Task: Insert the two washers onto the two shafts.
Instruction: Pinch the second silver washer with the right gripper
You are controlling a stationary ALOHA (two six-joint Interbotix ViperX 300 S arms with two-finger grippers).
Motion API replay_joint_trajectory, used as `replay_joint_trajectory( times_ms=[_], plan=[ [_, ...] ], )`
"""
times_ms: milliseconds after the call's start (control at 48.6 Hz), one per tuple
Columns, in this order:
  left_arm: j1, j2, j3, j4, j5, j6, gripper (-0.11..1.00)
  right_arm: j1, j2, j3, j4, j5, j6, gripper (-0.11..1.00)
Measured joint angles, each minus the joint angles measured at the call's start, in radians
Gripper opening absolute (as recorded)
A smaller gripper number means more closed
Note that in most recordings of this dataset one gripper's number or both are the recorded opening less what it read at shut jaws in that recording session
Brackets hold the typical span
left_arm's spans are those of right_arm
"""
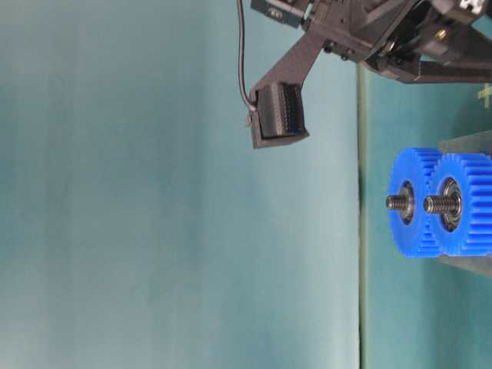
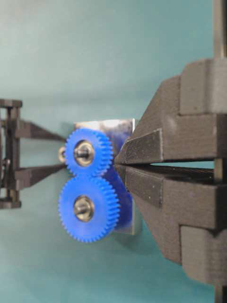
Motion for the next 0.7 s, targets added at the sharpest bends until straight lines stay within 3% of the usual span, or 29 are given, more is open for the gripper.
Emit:
replay_joint_trajectory(
  times_ms=[370, 699],
  plan=[
    [0.000, -0.002, -0.002, 0.000, 0.000, 0.000, 0.00, -0.025, -0.049, -0.018, -0.005, 0.091, 0.000, 0.32],
    [-0.002, 0.000, -0.005, 0.002, 0.000, 0.000, 0.00, 0.005, -0.149, -0.135, -0.005, 0.218, 0.000, 0.32]
  ],
)
